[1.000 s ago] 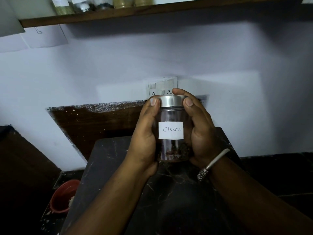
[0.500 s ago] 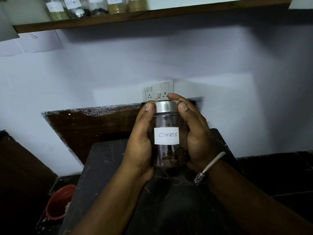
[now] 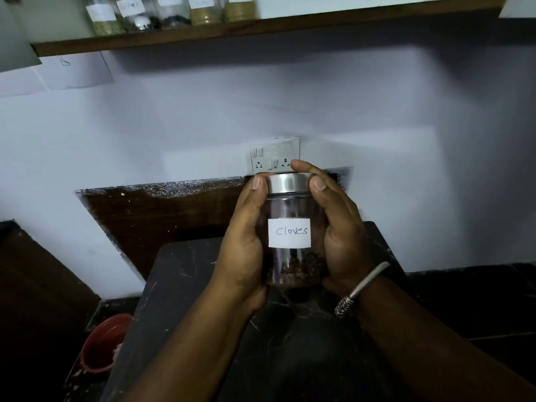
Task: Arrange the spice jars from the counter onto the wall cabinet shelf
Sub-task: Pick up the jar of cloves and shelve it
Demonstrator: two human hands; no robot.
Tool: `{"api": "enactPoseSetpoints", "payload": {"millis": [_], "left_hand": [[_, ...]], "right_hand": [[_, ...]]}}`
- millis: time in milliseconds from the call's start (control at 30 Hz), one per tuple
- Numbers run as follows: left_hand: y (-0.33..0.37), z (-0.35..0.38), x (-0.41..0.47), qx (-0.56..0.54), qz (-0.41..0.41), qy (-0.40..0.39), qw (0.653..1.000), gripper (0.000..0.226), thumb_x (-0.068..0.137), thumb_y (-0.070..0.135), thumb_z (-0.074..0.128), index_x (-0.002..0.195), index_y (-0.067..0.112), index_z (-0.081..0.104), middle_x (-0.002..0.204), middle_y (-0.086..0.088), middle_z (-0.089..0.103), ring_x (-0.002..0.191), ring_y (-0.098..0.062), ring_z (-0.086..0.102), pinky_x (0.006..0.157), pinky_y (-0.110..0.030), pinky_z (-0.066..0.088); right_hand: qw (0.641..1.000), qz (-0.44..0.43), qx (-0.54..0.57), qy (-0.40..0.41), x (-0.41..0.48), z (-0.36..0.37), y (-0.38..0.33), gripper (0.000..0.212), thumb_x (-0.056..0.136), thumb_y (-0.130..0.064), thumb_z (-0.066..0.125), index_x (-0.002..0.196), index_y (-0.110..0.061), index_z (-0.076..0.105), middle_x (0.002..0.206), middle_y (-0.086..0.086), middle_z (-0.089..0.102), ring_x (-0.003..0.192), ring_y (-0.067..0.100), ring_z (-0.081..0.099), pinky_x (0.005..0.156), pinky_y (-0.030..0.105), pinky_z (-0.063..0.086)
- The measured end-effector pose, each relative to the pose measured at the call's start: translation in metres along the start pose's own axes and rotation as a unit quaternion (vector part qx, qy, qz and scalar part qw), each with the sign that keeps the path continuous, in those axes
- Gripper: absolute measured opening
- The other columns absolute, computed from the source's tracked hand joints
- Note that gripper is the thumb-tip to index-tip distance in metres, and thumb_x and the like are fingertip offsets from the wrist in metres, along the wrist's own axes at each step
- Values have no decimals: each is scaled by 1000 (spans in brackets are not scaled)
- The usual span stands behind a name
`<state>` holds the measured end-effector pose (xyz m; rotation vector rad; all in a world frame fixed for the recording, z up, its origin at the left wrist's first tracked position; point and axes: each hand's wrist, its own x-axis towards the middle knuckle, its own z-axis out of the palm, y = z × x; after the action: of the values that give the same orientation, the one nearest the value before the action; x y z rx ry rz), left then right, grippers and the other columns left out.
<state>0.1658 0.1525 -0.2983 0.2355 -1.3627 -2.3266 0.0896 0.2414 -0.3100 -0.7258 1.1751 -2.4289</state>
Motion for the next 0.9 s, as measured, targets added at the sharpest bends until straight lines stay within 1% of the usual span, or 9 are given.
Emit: {"api": "enactPoseSetpoints", "payload": {"millis": [167,233,367,500,567,633,733,833,900], "left_hand": [[0,-2,0,-5,1,-11,1000,89,78,57,65,141,-3,48,141,-38,51,133,-56,48,113,-65,37],[2,-1,2,3,8,-16,1000,86,79,58,65,141,0,50,140,-37,52,130,-53,53,109,-60,44],[17,2,16,37,51,-41,997,81,83,60,62,140,3,50,137,-37,53,120,-48,59,104,-62,44],[51,12,49,112,174,-50,977,43,98,53,50,128,23,60,133,-29,60,124,-56,56,102,-73,45],[70,22,66,142,221,-66,963,35,99,50,48,126,31,62,131,-26,61,121,-53,59,97,-68,51],[92,33,85,191,271,-69,941,37,99,50,49,129,33,61,128,-17,66,118,-41,65,91,-55,57],[131,53,131,276,332,-60,900,44,99,49,48,137,27,58,128,-5,68,115,-21,68,85,-34,59],[174,69,189,339,345,-77,872,51,97,58,49,140,33,54,127,3,66,109,-15,68,80,-31,58],[196,72,229,388,358,-64,847,53,97,64,45,141,36,52,131,6,65,114,-14,67,89,-38,60]], "right_hand": [[1000,1,-11,-4,1,3,-1,49,91,-34,61,133,-9,62,131,30,63,123,49,59,101,53,51],[999,-4,-38,-12,3,4,-4,46,94,-32,58,135,-10,61,130,25,65,122,44,63,100,52,52],[988,-51,-138,-54,10,10,-23,61,84,-42,67,141,-24,55,122,5,71,107,17,72,80,29,61],[924,-159,-340,-78,36,21,-62,73,71,-51,79,137,-43,51,121,-16,64,107,10,69,76,25,60],[891,-198,-399,-89,56,28,-85,68,70,-52,81,132,-42,53,119,-18,63,103,9,68,72,22,58],[867,-228,-430,-108,81,35,-108,64,76,-45,83,131,-33,54,118,-15,64,102,9,67,74,22,56],[830,-261,-477,-119,131,45,-143,58,81,-33,84,129,-22,55,118,-10,63,109,12,65,90,32,57],[808,-270,-517,-91,193,60,-175,60,80,-31,85,130,-21,54,119,-7,62,111,18,65,96,41,57],[790,-278,-543,-65,234,68,-188,61,80,-30,85,131,-20,54,115,-7,61,103,19,66,94,37,56]]}}
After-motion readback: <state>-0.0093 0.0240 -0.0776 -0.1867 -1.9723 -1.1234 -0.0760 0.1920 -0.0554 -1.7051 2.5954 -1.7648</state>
